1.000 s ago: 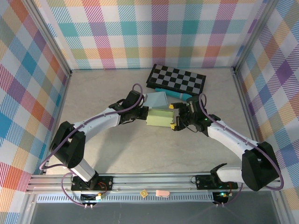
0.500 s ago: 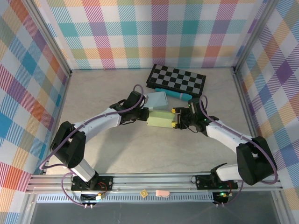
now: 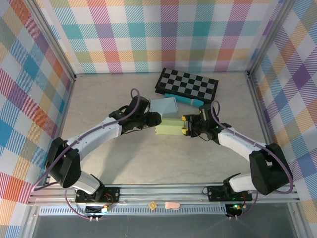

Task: Fold the paper box

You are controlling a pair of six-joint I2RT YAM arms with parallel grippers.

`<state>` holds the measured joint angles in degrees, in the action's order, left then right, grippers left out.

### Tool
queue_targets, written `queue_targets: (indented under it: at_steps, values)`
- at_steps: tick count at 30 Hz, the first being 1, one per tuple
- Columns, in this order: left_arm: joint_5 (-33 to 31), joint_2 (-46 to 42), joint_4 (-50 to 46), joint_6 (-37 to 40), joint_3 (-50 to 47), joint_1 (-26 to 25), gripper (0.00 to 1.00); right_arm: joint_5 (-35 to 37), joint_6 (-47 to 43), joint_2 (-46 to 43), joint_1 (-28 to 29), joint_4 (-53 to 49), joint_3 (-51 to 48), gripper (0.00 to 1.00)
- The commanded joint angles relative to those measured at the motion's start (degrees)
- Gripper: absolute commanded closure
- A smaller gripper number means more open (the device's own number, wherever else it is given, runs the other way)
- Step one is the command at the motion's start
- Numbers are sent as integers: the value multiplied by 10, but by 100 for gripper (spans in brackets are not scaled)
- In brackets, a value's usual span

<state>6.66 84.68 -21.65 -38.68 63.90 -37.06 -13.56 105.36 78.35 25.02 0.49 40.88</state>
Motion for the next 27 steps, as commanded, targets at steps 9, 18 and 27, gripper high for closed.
queue_targets:
  at_steps: [9, 18, 27]
  values:
    - [-24, -45, -59, -456, -19, 20, 40, 4, -24, 10, 0, -21, 11, 49]
    - [0, -2, 134, -646, -64, -7, 38, 3, -27, 7, 0, -24, 9, 50]
    - [-24, 2, 153, -702, -92, -23, 44, 3, -29, 8, 0, -22, 9, 51]
